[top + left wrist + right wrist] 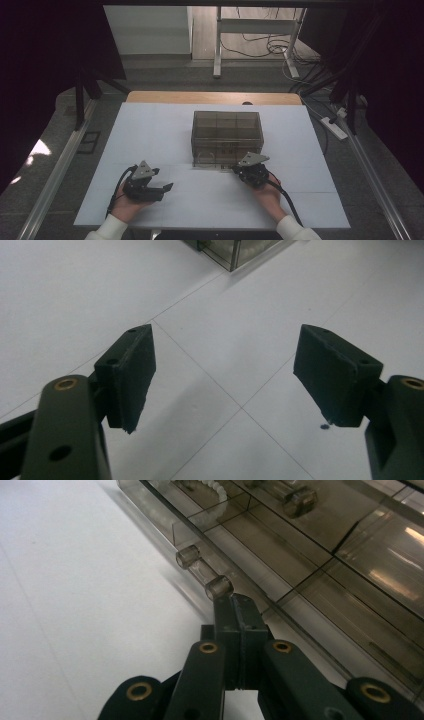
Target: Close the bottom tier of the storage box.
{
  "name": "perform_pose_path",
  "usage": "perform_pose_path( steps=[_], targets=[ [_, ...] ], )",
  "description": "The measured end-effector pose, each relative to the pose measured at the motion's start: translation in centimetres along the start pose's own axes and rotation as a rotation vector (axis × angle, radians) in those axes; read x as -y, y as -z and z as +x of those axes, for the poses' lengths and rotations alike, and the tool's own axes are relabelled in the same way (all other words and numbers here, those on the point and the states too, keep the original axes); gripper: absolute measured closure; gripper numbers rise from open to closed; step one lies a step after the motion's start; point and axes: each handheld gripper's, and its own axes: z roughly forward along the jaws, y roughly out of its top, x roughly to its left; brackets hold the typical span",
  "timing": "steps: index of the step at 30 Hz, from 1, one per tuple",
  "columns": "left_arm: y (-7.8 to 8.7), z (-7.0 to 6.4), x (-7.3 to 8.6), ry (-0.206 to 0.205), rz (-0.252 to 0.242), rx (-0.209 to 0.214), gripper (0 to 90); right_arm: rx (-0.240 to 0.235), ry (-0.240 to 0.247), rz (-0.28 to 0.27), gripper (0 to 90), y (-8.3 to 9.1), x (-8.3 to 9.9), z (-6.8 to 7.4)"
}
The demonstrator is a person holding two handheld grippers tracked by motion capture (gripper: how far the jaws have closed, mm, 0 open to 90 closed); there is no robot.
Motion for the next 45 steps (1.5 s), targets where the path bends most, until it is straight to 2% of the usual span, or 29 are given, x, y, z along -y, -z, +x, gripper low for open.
perform_pose_path(
  steps=[29,41,45],
  targets=[
    [0.0,0.1,0.1,-0.002,0.002,0.001,25.7,0.03,-0.024,0.004,89.3,-1.4,-0.7,-1.5],
    [-0.1,0.1,0.1,-0.004,0.005,0.001,25.7,0.053,-0.02,0.006,89.3,-2.0,-1.1,-2.0],
    [-0.1,0.1,0.1,-0.004,0.006,0.002,25.7,0.072,0.001,0.013,89.3,-2.2,-1.3,-2.0]
  ],
)
